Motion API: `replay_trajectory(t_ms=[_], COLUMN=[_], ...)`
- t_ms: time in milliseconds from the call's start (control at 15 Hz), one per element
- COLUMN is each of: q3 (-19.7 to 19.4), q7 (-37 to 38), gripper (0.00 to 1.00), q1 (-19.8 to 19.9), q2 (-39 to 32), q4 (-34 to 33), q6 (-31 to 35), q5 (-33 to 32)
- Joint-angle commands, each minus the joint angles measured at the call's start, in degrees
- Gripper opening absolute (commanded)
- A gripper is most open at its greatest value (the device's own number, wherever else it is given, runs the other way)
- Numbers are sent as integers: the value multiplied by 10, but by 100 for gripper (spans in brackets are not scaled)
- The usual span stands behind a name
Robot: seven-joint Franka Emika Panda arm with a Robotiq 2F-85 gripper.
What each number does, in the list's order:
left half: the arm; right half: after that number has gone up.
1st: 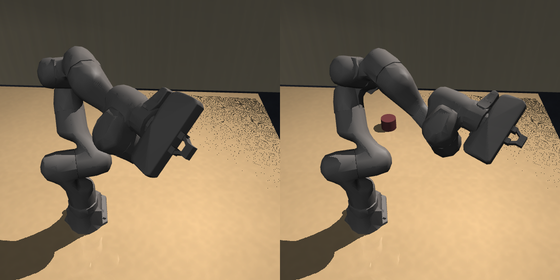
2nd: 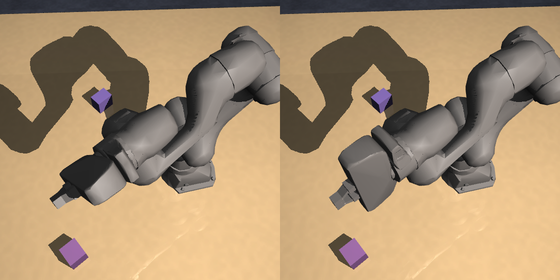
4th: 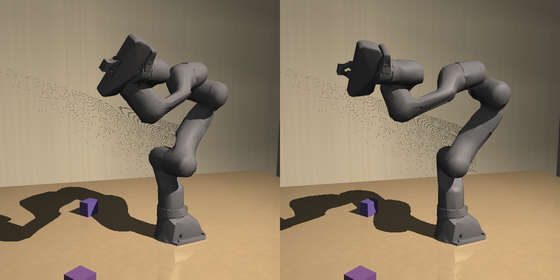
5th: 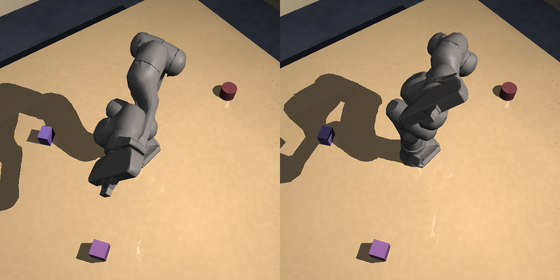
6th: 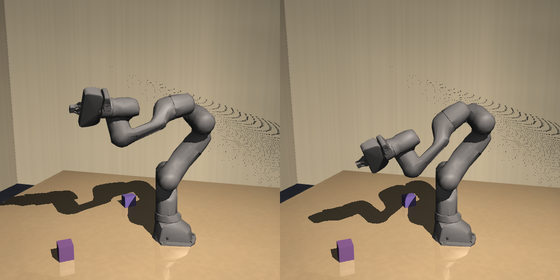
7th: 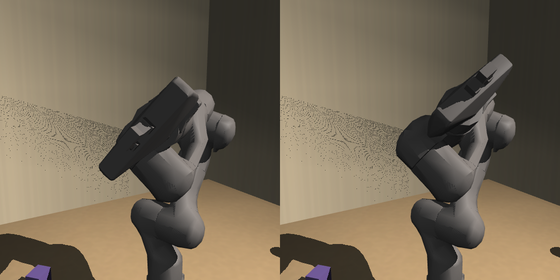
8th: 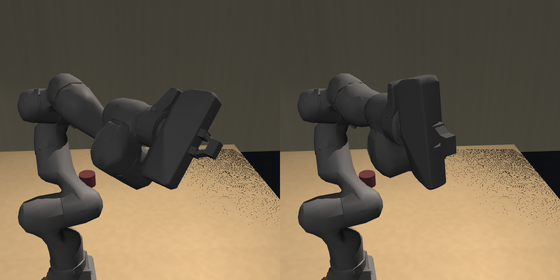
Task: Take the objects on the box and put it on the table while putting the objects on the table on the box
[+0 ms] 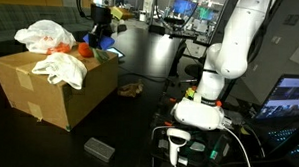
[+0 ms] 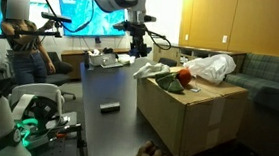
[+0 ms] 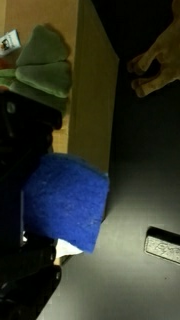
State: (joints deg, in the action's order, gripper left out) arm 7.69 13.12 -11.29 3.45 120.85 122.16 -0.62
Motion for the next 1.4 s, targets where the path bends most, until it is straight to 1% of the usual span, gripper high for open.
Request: replay_trajectory(t_ms=[0,133,467,667,933,1333], q3=[4,0,-12,-17,-24,-40], q7=[32,59,53,47,62,120], gripper=[0,0,0,0,0,0], q1=[14,17,24,27,26,26], q2=[-73,-102,-160,-185,-222,-270], q4=[-101,-134,-195,-217,-244,-285], q6=[-14,-7,-15,-19,-14,-12], q5=[15,13,16,16,19,50])
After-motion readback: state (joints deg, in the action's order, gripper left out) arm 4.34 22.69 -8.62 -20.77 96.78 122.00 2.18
